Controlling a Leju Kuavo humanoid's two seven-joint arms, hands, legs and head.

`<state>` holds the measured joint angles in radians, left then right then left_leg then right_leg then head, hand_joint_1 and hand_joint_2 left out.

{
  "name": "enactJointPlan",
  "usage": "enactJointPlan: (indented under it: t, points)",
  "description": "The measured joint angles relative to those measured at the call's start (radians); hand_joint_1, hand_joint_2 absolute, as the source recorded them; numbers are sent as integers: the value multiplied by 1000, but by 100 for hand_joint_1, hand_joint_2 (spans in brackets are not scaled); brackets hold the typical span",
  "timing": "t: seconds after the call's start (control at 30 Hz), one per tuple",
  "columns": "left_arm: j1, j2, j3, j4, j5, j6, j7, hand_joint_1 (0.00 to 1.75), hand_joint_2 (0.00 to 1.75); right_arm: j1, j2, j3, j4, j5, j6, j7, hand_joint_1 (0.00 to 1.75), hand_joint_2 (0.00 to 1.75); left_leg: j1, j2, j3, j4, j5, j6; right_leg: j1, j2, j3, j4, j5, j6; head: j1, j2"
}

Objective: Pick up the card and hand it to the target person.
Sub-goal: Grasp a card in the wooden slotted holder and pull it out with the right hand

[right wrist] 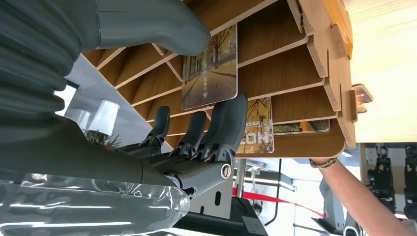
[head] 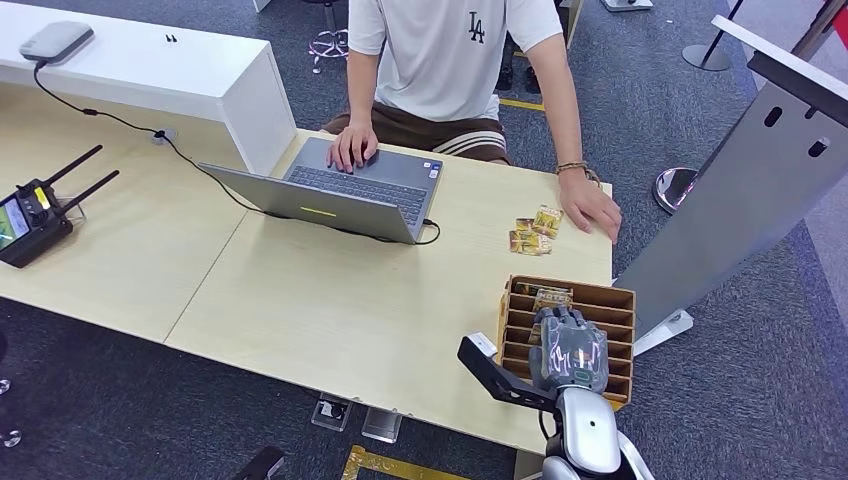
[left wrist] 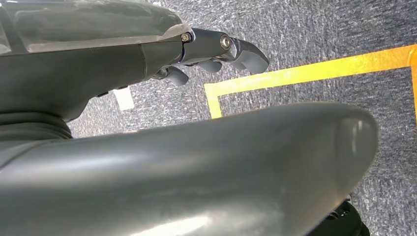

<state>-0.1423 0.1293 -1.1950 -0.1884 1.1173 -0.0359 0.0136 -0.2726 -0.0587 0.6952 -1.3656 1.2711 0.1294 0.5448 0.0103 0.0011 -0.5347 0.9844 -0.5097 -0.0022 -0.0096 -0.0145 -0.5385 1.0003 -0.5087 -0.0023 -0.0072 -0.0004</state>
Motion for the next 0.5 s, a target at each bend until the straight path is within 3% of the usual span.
enactJointPlan:
  t: [0.13,0.3,0.5]
  points:
    - [0,0,0,0,0,0,0,0,0,0,0,-2,0,-1,-1,4,89,175,0,0,0,0,0,0,0,0,0,0,0,0,0,0]
    - [1,0,0,0,0,0,0,0,0,-1,0,-3,0,-3,-1,4,132,175,0,0,0,0,0,0,0,0,0,0,0,0,0,0]
    - [0,0,0,0,0,0,0,0,0,-2,0,-3,0,-3,-1,4,141,175,0,0,0,0,0,0,0,0,0,0,0,0,0,0]
